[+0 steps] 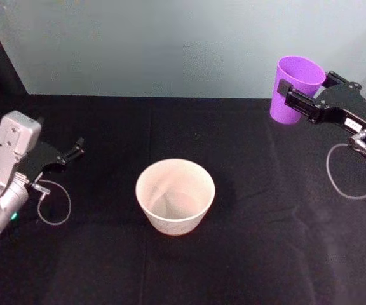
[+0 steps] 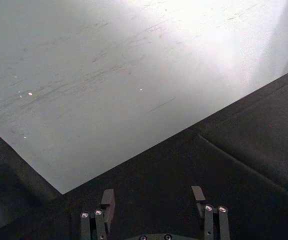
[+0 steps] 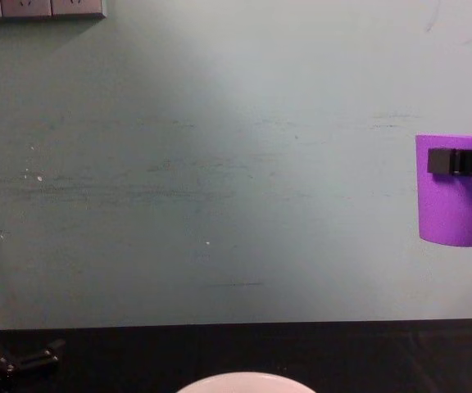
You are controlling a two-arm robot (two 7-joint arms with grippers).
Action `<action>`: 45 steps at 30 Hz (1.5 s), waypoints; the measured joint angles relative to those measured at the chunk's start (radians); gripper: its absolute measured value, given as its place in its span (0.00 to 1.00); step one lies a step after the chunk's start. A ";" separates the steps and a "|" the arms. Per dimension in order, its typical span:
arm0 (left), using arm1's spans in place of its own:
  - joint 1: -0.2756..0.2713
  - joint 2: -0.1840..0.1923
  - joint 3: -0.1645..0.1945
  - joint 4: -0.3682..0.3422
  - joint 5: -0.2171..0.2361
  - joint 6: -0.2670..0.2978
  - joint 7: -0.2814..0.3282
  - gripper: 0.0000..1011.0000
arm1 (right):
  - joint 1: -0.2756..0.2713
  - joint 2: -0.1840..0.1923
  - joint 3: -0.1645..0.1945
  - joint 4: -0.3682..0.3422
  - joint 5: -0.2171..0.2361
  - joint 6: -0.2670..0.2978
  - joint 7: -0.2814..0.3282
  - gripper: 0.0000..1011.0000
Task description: Pick up the cup and pour the mung beans from the cup into the bowl.
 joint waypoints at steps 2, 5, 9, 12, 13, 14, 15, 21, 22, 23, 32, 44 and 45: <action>0.000 0.000 0.000 0.000 0.000 0.000 0.000 0.99 | 0.000 0.000 0.000 0.000 0.000 0.000 0.000 0.72; 0.000 0.000 0.000 0.000 0.000 0.000 0.000 0.99 | 0.000 0.000 0.000 0.000 0.000 0.000 0.000 0.72; 0.000 0.000 0.000 0.000 0.000 0.000 0.000 0.99 | 0.000 0.000 0.000 0.000 0.000 0.000 0.000 0.72; 0.000 0.000 0.000 0.000 0.000 0.000 0.000 0.99 | 0.000 0.000 0.000 0.000 0.000 0.000 0.000 0.72; 0.000 0.000 0.000 0.000 0.000 0.000 0.000 0.99 | 0.000 0.000 0.000 0.000 0.000 0.000 0.000 0.72; 0.000 0.000 0.000 0.000 0.000 0.000 0.000 0.99 | 0.005 0.003 -0.007 0.003 -0.003 -0.002 0.000 0.72; 0.000 0.000 0.000 0.000 0.000 0.000 0.000 0.99 | 0.031 0.010 -0.038 0.022 -0.027 -0.009 0.000 0.72; 0.000 0.000 0.000 0.000 0.000 0.000 0.000 0.99 | 0.114 -0.012 -0.115 0.087 -0.094 -0.026 -0.019 0.72; 0.000 0.000 0.000 0.000 0.000 0.000 0.000 0.99 | 0.123 -0.017 -0.122 0.095 -0.103 -0.028 -0.021 0.72; 0.000 0.000 0.000 0.000 0.000 0.000 0.000 0.99 | 0.139 -0.027 -0.136 0.107 -0.118 -0.033 -0.026 0.72; 0.000 0.000 0.000 0.000 0.000 0.000 0.000 0.99 | 0.189 -0.077 -0.201 0.157 -0.221 -0.071 -0.042 0.72; 0.000 0.000 0.000 0.000 0.000 0.000 0.000 0.99 | 0.200 -0.059 -0.307 0.216 -0.483 -0.203 -0.064 0.72; 0.000 0.000 0.000 0.000 0.000 0.000 0.000 0.99 | 0.199 -0.055 -0.312 0.217 -0.501 -0.211 -0.068 0.72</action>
